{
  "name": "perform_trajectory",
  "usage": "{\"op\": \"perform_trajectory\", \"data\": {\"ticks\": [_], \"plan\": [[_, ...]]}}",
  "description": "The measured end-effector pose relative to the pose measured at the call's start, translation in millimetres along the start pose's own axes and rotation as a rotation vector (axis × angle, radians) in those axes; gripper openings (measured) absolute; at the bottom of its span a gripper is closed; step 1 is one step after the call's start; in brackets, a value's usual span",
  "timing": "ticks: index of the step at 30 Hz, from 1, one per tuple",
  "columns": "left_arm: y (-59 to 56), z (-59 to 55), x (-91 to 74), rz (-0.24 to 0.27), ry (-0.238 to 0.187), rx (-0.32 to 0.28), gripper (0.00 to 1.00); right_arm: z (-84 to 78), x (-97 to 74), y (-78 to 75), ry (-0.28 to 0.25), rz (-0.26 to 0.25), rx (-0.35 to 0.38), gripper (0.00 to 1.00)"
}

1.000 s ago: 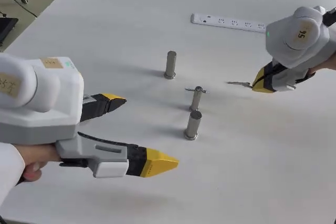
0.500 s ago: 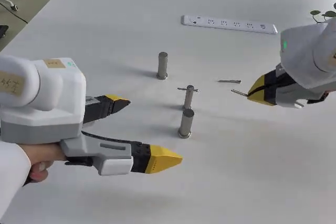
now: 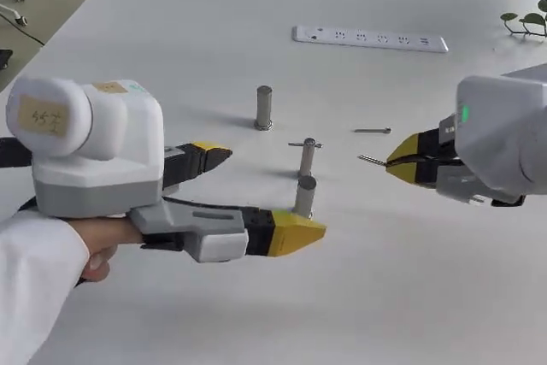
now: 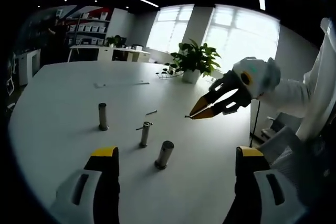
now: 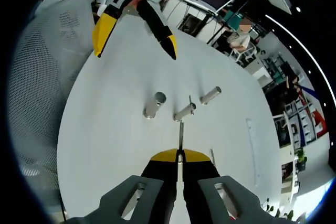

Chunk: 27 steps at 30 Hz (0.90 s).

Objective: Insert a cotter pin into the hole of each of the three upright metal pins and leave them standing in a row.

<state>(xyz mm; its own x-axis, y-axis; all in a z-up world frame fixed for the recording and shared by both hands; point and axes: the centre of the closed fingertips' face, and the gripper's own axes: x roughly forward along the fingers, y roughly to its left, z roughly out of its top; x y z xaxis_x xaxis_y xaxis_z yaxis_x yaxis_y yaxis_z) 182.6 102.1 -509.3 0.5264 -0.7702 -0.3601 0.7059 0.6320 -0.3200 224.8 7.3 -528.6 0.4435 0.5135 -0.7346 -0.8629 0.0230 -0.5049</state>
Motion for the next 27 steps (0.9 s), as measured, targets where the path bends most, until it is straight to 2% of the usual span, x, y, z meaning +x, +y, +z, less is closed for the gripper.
{"op": "perform_trajectory", "data": {"ticks": [4,6,8,10,12,18,21,24,27], "plan": [[-1.8,10.2,5.0,-0.018,-0.02,-0.003,0.81,14.2,-5.6,0.5,-0.029,-0.036,-0.008,0.0],[-2.3,13.7,7.5,-0.024,-0.027,-0.012,0.77,19.3,-7.3,2.9,-0.041,-0.037,-0.006,0.0],[-6.6,17.5,10.7,-0.049,-0.032,-0.039,0.71,24.6,-8.2,5.9,-0.051,-0.039,-0.014,0.0],[-11.6,20.7,14.2,-0.072,-0.035,-0.095,0.65,28.6,-8.5,8.3,-0.056,-0.043,-0.02,0.0],[-15.9,24.2,17.3,-0.099,-0.044,-0.114,0.6,31.1,-7.5,9.8,-0.062,-0.044,-0.022,0.0],[-26.1,21.8,26.6,-0.133,-0.018,-0.161,0.51,40.0,-8.6,15.1,-0.079,-0.054,-0.044,0.0],[-29.6,20.3,29.0,-0.147,-0.01,-0.193,0.41,40.7,-8.1,17.3,-0.077,-0.059,-0.053,0.0],[-30.7,17.8,31.4,-0.154,0.003,-0.228,0.3,41.1,-7.4,19.9,-0.08,-0.058,-0.054,0.0],[-29.9,15.2,33.9,-0.147,0.015,-0.237,0.26,40.1,-7.1,22.6,-0.078,-0.055,-0.054,0.0]]}}
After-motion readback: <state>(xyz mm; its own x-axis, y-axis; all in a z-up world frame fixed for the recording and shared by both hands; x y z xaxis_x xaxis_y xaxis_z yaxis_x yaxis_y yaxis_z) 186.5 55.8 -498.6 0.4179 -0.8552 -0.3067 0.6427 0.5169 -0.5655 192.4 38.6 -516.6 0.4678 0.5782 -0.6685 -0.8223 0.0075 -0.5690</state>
